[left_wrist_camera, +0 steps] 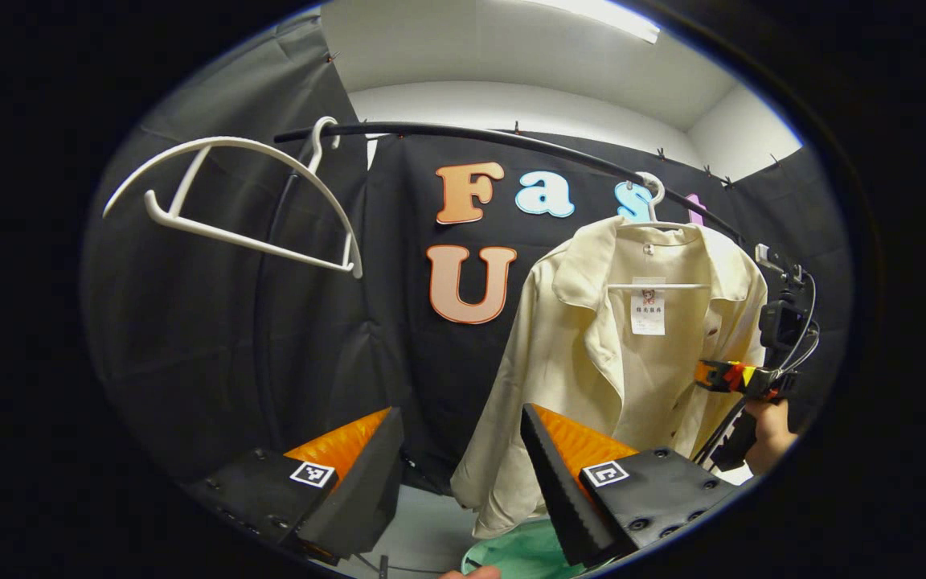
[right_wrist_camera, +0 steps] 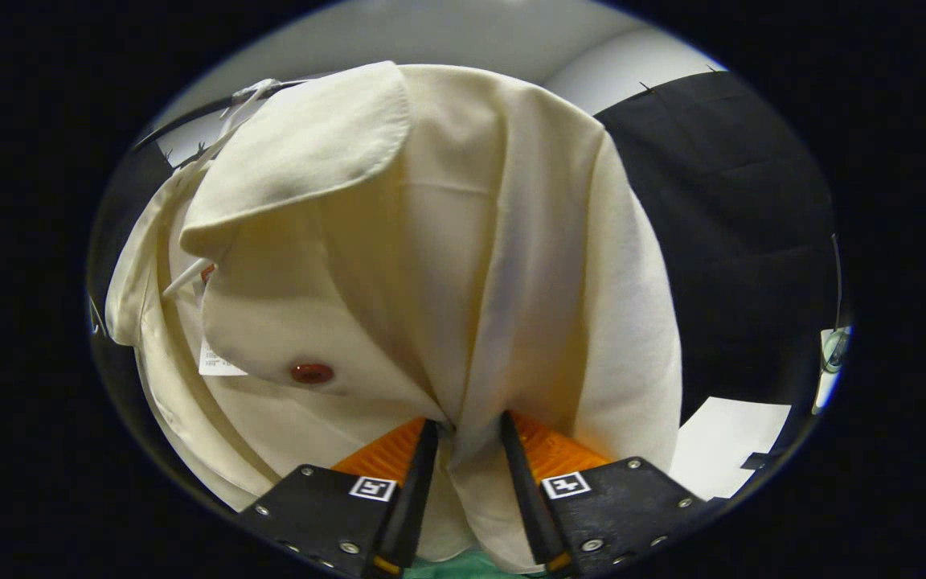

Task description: Grasp the clothes on the hanger with both hands and then place them into the laundry hamper below.

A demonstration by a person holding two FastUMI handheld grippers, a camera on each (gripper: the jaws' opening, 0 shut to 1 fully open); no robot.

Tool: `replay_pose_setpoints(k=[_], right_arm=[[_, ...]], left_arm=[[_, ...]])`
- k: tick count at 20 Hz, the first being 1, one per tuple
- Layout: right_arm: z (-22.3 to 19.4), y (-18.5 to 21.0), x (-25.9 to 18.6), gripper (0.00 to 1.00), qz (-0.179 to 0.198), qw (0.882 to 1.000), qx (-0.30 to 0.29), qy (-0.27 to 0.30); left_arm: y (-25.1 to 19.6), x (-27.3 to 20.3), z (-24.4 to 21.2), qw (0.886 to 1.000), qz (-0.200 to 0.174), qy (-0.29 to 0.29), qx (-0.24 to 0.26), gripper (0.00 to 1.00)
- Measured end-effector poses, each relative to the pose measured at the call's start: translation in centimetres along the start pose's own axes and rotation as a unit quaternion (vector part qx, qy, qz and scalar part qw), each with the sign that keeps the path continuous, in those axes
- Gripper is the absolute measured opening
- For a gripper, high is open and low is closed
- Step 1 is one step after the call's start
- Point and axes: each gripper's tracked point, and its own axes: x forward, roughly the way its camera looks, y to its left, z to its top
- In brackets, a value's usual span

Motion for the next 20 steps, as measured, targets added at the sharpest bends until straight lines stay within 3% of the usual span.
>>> replay_pose_setpoints(k=[1, 3, 5, 7, 8, 14, 16, 17, 20], right_arm=[[0.2, -0.3, -0.3, 0.33, 0.010, 1.000, 0.003, 0.003], [0.3, -0.5, -1.5, 0.18, 0.035, 0.999, 0.004, 0.012], [0.5, -1.0, -2.8, 0.10, 0.060, 0.998, -0.004, 0.018], [1.0, -1.9, -4.5, 0.07, 0.081, 0.996, -0.013, 0.021], [1.3, -2.1, -5.3, 0.07, 0.093, 0.995, -0.014, 0.023], [1.2, -3.1, -9.0, 0.06, 0.132, 0.990, -0.018, 0.037], [1.3, -3.1, -9.5, 0.06, 0.138, 0.989, -0.025, 0.040], [1.3, -3.1, -9.7, 0.06, 0.140, 0.989, -0.029, 0.040], [1.5, -3.3, -10.3, 0.06, 0.145, 0.988, -0.036, 0.040]], left_arm=[[-1.0, 0.4, 0.0, 1.000, -0.014, -0.002, 0.002, 0.96], [-3.7, 1.7, -0.1, 0.999, -0.051, -0.006, 0.006, 1.00], [-7.3, 2.4, -0.6, 0.996, -0.091, -0.007, 0.006, 0.96], [-10.7, 3.5, -1.3, 0.992, -0.122, -0.011, 0.006, 1.00], [-11.9, 4.3, -1.7, 0.992, -0.124, -0.012, 0.004, 0.92], [-17.2, 11.3, -4.3, 0.994, -0.109, -0.009, -0.027, 0.97], [-17.3, 12.9, -4.3, 0.995, -0.084, -0.015, -0.052, 1.00], [-17.1, 13.9, -4.3, 0.996, -0.066, -0.021, -0.053, 0.97], [-14.4, 16.4, -4.4, 0.999, 0.000, -0.045, -0.015, 1.00]])
